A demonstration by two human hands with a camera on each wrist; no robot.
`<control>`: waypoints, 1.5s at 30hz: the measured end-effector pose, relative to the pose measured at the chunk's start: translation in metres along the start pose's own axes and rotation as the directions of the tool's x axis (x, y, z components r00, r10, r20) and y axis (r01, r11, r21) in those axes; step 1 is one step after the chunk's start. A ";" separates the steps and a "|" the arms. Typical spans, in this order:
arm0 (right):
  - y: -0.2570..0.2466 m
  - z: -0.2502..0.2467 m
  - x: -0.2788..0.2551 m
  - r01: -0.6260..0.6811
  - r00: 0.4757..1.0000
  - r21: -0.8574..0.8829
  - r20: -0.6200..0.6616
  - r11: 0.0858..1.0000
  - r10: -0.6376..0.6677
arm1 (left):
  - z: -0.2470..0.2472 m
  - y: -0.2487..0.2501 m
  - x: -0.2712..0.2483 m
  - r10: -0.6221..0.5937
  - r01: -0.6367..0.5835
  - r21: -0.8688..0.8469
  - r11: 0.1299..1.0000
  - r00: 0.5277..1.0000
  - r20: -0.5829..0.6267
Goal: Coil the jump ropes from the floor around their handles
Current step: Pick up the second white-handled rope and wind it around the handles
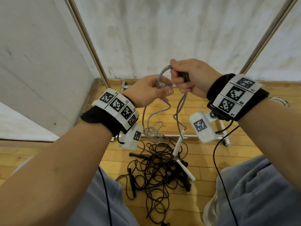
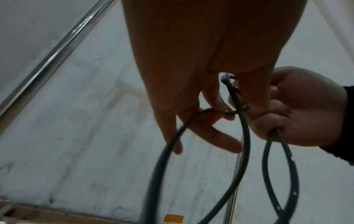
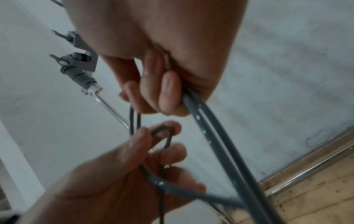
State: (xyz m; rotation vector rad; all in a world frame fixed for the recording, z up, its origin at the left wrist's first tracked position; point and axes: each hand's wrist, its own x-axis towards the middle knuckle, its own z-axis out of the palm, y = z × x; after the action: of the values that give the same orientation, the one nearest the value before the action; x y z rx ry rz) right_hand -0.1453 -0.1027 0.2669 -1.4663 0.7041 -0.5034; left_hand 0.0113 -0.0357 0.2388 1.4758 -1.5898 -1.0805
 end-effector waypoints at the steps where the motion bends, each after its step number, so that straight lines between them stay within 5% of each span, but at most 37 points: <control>1: -0.001 -0.002 0.000 0.010 0.999 0.008 -0.049 1.000 -0.009 | 0.000 0.000 -0.001 -0.021 0.021 0.003 1.000 1.000 -0.011; 7: 0.000 -0.015 0.006 0.057 0.955 -0.012 -0.290 0.998 -0.057 | -0.011 0.001 -0.003 -0.031 0.051 0.114 0.992 0.985 -0.171; 11: 0.007 -0.024 0.009 0.067 0.953 -0.052 -0.291 0.996 -0.079 | -0.031 0.009 -0.003 -0.030 0.044 0.030 0.999 0.932 -0.361; 16: 0.022 -0.019 0.009 -0.047 0.999 -0.307 0.011 0.950 0.053 | -0.048 0.012 0.002 -0.133 -0.009 -0.208 0.978 0.741 -0.658; 18: 0.028 -0.015 0.007 -0.092 0.989 -0.525 0.053 0.846 0.140 | -0.055 0.009 0.003 -0.151 -0.024 -0.220 0.975 0.651 -0.744; 20: 0.029 -0.013 0.005 -0.135 0.976 -0.580 0.060 0.803 0.208 | -0.059 0.003 0.003 -0.151 -0.005 -0.194 0.981 0.611 -0.778; 22: 0.024 -0.012 0.003 -0.184 0.968 -0.493 0.058 0.850 0.243 | -0.061 -0.002 0.006 -0.144 0.090 -0.113 0.990 0.626 -0.767; 26: 0.010 -0.013 0.003 -0.115 0.989 -0.286 -0.124 0.951 0.082 | -0.052 -0.010 0.007 -0.168 0.367 0.118 0.923 0.658 -0.735; 28: 0.003 -0.009 0.002 -0.066 0.979 -0.166 -0.203 0.984 0.031 | -0.038 -0.005 0.004 -0.092 0.251 0.156 0.955 0.755 -0.649; 30: -0.001 -0.006 0.001 -0.033 0.965 -0.048 -0.263 0.998 0.019 | -0.014 0.003 -0.001 -0.112 0.151 0.085 0.985 0.928 -0.355; 32: -0.005 -0.005 0.001 -0.001 0.955 0.067 -0.295 0.998 0.021 | 0.009 0.007 -0.004 -0.136 0.136 0.010 0.991 0.990 -0.040; 34: -0.009 -0.004 0.001 0.028 0.949 0.145 -0.314 0.989 0.019 | 0.023 0.007 -0.004 -0.107 0.114 -0.084 0.990 0.991 0.078; 37: -0.011 -0.004 0.001 0.074 0.924 0.167 -0.383 0.983 -0.004 | 0.028 0.006 -0.004 -0.127 0.145 -0.203 0.968 0.987 0.097; 41: -0.015 -0.011 0.001 0.194 0.848 0.233 -0.528 0.953 -0.044 | 0.026 -0.002 -0.007 -0.216 0.226 -0.035 0.974 0.958 0.187; 45: -0.011 -0.018 0.002 0.186 0.853 0.332 -0.522 0.925 0.016 | 0.024 0.000 -0.006 -0.190 0.194 -0.133 0.972 0.981 0.040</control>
State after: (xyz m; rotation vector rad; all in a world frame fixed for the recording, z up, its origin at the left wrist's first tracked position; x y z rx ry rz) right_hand -0.1553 -0.1178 0.2785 -1.0030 0.9056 -1.0713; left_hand -0.0096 -0.0269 0.2294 1.5510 -1.3823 -1.2971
